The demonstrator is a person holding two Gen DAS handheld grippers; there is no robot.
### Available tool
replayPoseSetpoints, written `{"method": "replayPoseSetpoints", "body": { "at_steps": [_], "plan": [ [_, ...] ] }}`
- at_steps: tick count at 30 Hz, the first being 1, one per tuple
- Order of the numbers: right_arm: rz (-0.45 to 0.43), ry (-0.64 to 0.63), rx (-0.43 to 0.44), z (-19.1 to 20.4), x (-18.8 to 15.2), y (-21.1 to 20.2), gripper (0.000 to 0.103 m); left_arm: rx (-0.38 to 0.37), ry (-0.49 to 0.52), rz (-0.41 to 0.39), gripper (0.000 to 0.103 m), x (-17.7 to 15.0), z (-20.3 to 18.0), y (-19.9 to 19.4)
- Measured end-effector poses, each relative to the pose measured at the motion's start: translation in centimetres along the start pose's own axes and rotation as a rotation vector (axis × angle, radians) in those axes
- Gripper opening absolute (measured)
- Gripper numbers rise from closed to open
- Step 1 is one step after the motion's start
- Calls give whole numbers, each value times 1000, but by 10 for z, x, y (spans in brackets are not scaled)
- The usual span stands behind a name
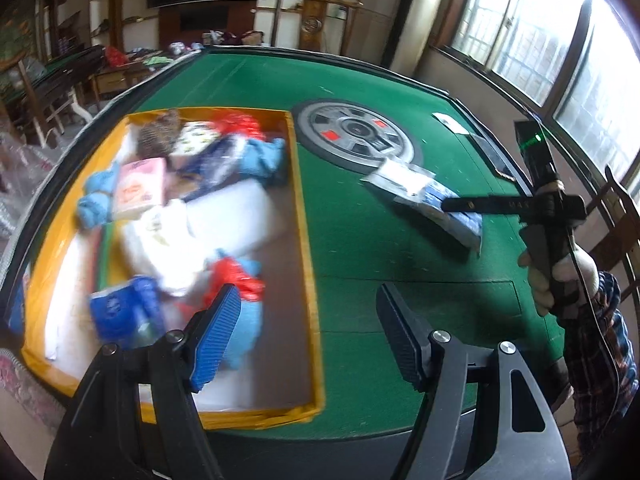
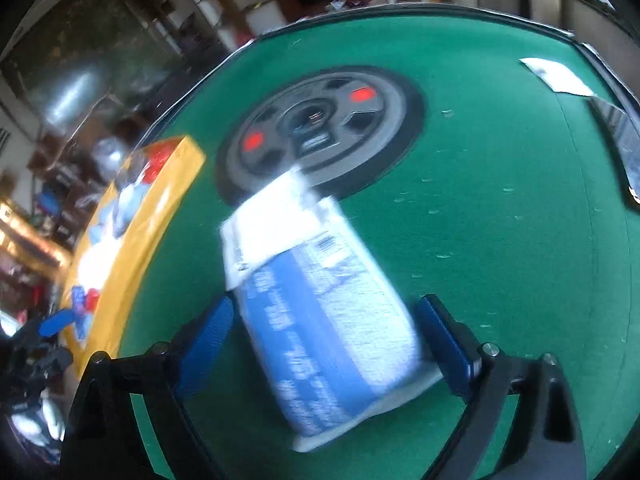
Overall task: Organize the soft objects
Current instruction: 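Carry the wipes pack over the box and open the right tool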
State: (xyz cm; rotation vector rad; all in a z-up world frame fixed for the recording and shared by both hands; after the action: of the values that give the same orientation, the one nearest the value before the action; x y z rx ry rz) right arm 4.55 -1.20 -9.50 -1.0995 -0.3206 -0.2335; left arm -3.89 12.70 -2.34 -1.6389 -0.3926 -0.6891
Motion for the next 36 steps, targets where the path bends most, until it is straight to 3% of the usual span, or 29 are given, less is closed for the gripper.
{"method": "replayPoseSetpoints", "body": {
  "at_steps": [4, 9, 10, 12, 13, 20, 24, 29, 36],
  "plan": [
    [40, -75, -55, 18, -15, 10, 93, -13, -47, -2, 70, -6, 15, 0],
    [6, -157, -299, 25, -25, 28, 95, -41, -47, -11, 70, -16, 15, -5],
    [-3, -153, -310, 26, -24, 27, 91, -43, -50, -15, 70, -17, 17, -7],
    [-15, -118, -312, 27, -26, 22, 65, -42, -69, -29, 70, -20, 27, -13],
    [-22, -104, -302, 28, -29, 15, 61, -39, -82, -35, 70, -22, 33, -15],
    [5, 84, -55, 30, -66, -20, 60, -40, -202, -51, 70, -40, 80, -19],
    [-34, 142, 60, 48, -73, -44, 60, -24, -248, -68, 70, -48, 103, -25],
    [-54, 83, 116, 104, -62, -52, 60, -9, -309, -94, 70, -57, 128, -35],
    [15, -41, 167, 204, -55, -3, 61, 22, -353, -145, 70, -71, 161, -56]
  ]
}}
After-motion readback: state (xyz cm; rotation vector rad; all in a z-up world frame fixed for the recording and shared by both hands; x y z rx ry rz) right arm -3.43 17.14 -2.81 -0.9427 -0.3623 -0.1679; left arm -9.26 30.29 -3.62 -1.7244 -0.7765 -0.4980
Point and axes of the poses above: each gripper's, at about its wrist camera, not at the fingertips, and y roughly the way its jaws point, z to its left, x to its top, the point moved 10 cm from there along y, roughly the way its jaws point, and after that the axes turned 11 degrees about y, right-handed, at the moved point
